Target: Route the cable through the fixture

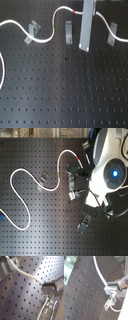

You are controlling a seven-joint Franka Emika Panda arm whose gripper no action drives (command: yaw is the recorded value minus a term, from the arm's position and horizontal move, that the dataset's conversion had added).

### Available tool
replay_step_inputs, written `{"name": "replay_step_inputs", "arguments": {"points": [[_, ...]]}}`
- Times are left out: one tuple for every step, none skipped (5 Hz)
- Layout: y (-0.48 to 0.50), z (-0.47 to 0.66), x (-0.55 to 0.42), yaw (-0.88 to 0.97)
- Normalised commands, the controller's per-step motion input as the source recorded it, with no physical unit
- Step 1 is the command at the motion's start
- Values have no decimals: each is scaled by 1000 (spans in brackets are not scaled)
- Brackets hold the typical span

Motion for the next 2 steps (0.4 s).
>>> {"name": "replay_step_inputs", "arguments": {"points": [[19,11,558,0],[-8,12,643,0]]}}
